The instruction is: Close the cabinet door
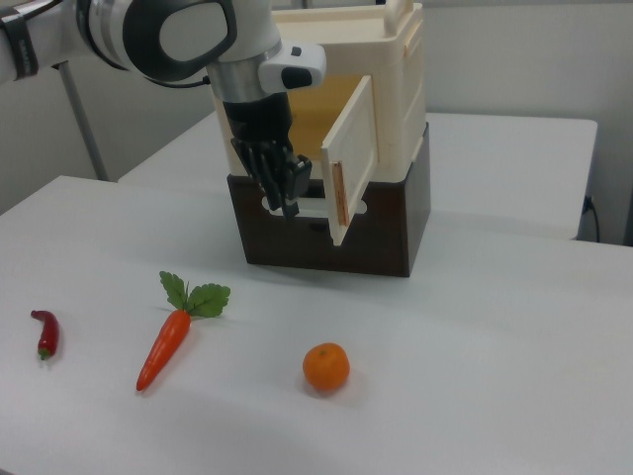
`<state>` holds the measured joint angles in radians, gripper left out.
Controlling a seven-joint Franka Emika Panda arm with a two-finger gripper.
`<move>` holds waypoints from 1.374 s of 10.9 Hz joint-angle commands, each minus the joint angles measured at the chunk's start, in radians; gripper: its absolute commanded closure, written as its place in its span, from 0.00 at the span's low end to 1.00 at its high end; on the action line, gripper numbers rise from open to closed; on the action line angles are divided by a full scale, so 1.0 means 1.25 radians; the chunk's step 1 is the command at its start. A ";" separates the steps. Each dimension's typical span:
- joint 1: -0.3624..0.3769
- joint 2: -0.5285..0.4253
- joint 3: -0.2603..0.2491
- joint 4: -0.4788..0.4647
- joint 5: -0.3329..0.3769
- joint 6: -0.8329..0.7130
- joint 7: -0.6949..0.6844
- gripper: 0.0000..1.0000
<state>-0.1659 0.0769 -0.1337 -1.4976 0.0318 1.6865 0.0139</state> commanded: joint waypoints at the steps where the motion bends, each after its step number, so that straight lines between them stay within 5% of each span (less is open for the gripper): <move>1: 0.005 -0.019 -0.002 -0.011 0.011 -0.041 -0.043 0.94; 15: 0.001 -0.027 -0.010 -0.011 0.003 -0.047 -0.108 0.95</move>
<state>-0.1666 0.0677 -0.1350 -1.4975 0.0317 1.6506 -0.0649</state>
